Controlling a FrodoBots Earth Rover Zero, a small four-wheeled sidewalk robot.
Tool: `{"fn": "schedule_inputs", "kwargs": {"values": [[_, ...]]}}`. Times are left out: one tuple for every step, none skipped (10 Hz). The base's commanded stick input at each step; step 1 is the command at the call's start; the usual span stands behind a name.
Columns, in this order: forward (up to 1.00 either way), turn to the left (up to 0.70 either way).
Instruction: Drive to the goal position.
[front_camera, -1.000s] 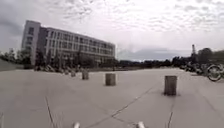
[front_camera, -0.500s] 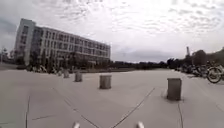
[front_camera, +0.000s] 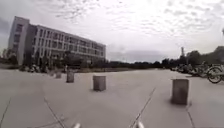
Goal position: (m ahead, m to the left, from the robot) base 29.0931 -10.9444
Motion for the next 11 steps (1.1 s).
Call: {"fn": "schedule_inputs", "kwargs": {"values": [[0.70, -0.14], [0.70, -0.14], [0.70, -0.14], [0.70, -0.14], [0.70, -0.14], [0.70, -0.14], [0.70, -0.14], [0.70, -0.14], [0.70, -0.14], [0.70, -0.14], [0.70, -0.14]]}}
